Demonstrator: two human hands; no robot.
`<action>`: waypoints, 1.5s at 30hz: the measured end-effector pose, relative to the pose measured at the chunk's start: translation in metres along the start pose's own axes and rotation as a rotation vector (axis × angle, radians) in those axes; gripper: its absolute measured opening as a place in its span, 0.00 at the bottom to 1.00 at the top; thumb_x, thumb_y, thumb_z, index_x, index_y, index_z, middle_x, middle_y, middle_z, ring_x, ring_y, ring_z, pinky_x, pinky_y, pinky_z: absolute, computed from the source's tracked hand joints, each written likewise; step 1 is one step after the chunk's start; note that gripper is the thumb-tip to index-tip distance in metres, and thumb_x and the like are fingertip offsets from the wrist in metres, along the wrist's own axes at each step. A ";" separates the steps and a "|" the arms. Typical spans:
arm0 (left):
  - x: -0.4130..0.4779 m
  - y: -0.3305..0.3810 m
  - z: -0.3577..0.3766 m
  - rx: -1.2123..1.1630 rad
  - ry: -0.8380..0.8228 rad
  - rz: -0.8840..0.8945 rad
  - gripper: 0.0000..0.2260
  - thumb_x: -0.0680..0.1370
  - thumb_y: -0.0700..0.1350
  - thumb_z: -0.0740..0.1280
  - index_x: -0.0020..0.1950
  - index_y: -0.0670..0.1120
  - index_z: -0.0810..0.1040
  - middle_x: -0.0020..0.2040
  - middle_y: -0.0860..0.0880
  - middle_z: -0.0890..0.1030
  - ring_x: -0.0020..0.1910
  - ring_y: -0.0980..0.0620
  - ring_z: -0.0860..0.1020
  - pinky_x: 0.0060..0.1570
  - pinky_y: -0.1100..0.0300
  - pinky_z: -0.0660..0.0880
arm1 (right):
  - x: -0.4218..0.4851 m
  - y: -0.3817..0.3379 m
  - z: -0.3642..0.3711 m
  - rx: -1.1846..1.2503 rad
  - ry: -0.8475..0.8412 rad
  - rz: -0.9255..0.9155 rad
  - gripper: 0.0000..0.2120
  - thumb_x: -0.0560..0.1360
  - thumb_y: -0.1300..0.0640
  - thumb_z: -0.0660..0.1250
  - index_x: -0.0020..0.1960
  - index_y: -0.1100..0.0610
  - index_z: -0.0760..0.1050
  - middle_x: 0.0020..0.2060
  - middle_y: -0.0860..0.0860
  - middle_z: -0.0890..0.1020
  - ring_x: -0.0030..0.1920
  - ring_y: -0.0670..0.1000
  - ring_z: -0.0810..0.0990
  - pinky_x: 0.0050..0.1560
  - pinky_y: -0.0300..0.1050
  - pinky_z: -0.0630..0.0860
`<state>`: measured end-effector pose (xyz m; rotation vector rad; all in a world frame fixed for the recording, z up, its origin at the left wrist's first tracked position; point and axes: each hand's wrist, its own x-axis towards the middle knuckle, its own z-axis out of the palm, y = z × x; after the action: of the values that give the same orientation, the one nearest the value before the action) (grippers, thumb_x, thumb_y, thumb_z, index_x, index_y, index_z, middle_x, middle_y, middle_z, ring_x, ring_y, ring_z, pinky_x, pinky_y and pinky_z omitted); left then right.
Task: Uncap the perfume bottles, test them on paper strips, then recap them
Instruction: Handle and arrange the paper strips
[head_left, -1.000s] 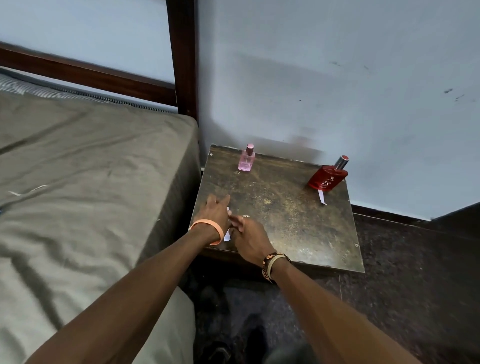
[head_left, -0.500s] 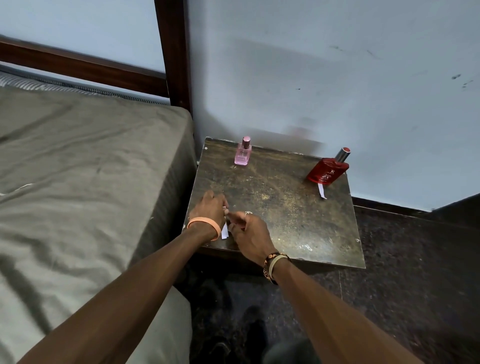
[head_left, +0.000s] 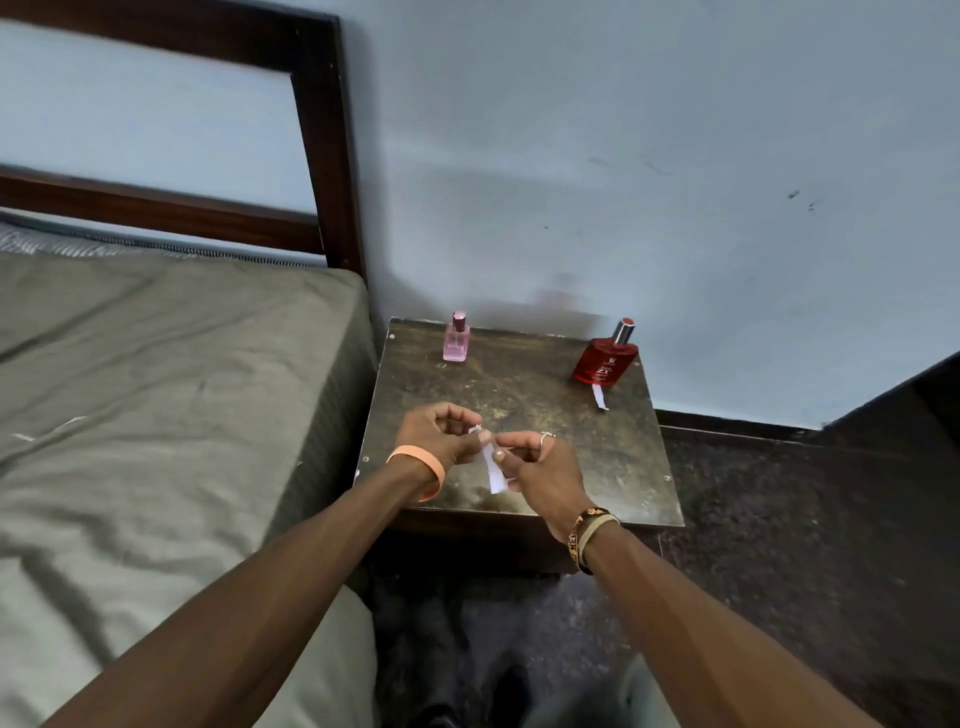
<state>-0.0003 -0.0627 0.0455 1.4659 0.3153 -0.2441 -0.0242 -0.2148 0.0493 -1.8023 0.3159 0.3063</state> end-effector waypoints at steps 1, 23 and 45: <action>-0.006 0.005 0.005 -0.036 -0.007 -0.021 0.09 0.68 0.30 0.75 0.42 0.40 0.78 0.35 0.44 0.76 0.33 0.50 0.78 0.35 0.58 0.81 | -0.005 -0.003 -0.006 -0.006 -0.011 -0.009 0.11 0.74 0.56 0.74 0.56 0.55 0.81 0.46 0.51 0.85 0.46 0.48 0.83 0.41 0.38 0.77; -0.089 0.059 0.070 0.154 -0.019 0.097 0.05 0.72 0.33 0.72 0.45 0.40 0.82 0.40 0.42 0.83 0.36 0.49 0.82 0.41 0.56 0.81 | -0.093 -0.039 -0.099 -0.359 0.035 -0.215 0.07 0.76 0.52 0.72 0.51 0.52 0.85 0.38 0.43 0.83 0.39 0.43 0.79 0.40 0.39 0.74; -0.099 0.060 0.069 0.145 -0.111 0.097 0.06 0.74 0.33 0.70 0.47 0.44 0.81 0.42 0.43 0.82 0.39 0.50 0.81 0.40 0.57 0.82 | -0.096 -0.044 -0.090 -0.370 0.058 -0.329 0.07 0.76 0.49 0.71 0.46 0.52 0.84 0.36 0.45 0.83 0.39 0.47 0.80 0.40 0.45 0.77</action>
<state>-0.0678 -0.1286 0.1414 1.5995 0.1385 -0.2731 -0.0933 -0.2858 0.1463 -2.1917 -0.0036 0.0807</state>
